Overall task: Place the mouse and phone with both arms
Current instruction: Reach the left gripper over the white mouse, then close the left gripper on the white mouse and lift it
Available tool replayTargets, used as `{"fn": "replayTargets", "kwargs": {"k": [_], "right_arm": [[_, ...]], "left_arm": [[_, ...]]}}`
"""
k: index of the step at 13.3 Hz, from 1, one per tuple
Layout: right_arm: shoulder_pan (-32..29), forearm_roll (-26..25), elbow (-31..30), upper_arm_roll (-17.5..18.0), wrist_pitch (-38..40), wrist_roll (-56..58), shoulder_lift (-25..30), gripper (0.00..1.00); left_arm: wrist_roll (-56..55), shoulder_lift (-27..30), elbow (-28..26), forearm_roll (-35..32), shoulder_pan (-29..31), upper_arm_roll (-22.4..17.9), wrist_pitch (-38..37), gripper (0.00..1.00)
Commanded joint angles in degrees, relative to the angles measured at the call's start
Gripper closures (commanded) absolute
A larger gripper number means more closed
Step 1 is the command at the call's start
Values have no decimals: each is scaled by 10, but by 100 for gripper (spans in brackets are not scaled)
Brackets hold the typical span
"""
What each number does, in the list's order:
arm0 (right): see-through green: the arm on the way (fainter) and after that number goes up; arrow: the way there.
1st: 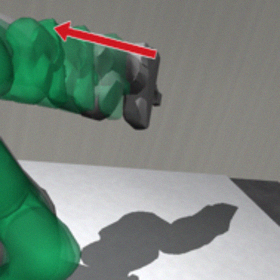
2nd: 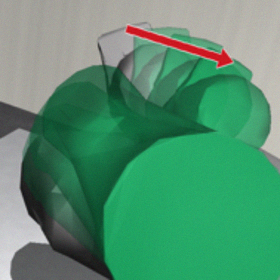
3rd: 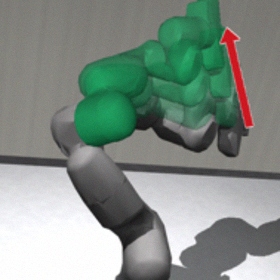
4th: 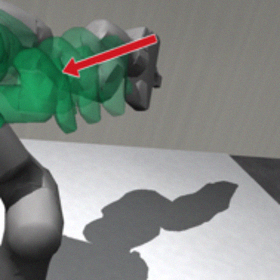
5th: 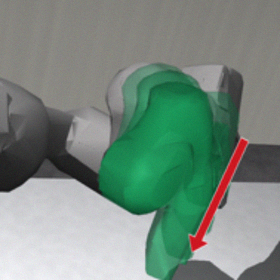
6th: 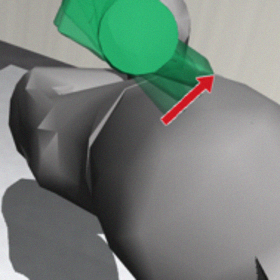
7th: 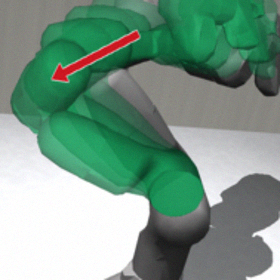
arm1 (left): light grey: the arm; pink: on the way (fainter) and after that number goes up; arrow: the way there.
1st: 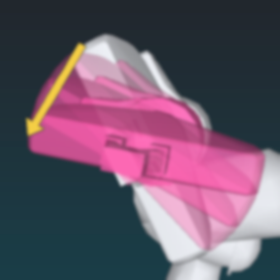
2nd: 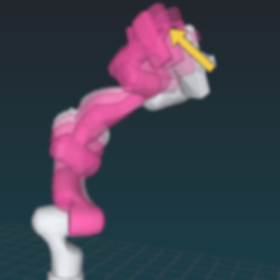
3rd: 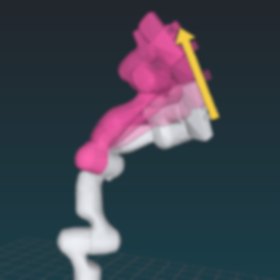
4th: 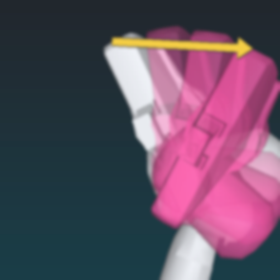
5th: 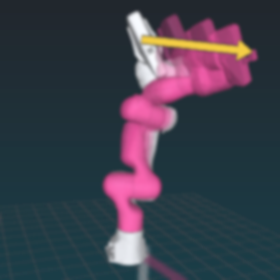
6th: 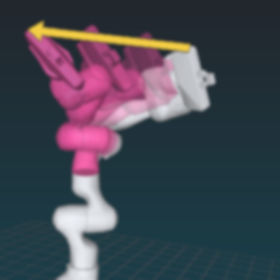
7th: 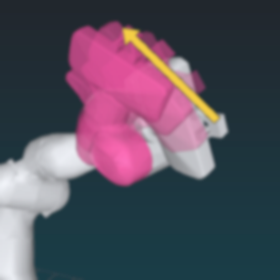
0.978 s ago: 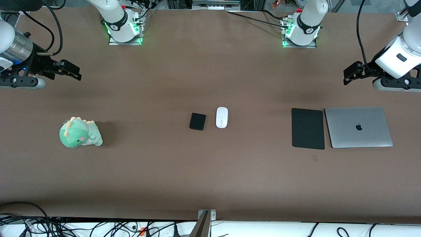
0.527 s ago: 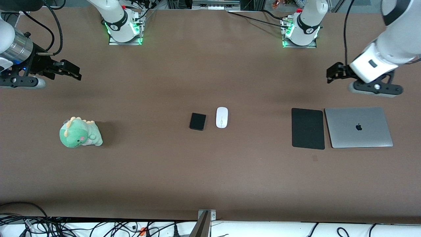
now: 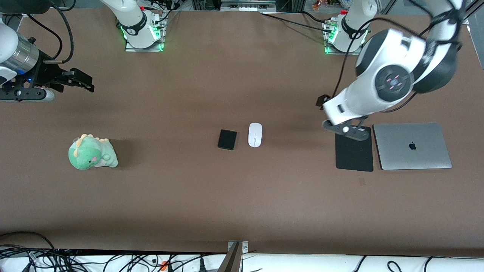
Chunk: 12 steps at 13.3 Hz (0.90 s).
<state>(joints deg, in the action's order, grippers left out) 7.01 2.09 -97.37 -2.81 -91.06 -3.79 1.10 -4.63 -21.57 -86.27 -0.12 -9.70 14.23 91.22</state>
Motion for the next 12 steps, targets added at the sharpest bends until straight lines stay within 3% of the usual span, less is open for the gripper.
{"fn": "replayTargets", "kwargs": {"k": [1, 7, 9, 12], "right_arm": [[-9, -4, 5, 8, 4, 10, 0, 0], [-9, -1, 5, 9, 4, 4, 0, 0], [-9, 1, 4, 10, 4, -1, 0, 0], [-9, 5, 4, 10, 4, -2, 0, 0]], "left_arm": [[-9, -94, 94, -1, -54, -5, 18, 0], [-156, -186, 66, -12, -130, -10, 270, 0], [-249, -207, 44, -82, -159, -12, 340, 0], [-289, -220, -4, -98, -177, -12, 421, 0]]}}
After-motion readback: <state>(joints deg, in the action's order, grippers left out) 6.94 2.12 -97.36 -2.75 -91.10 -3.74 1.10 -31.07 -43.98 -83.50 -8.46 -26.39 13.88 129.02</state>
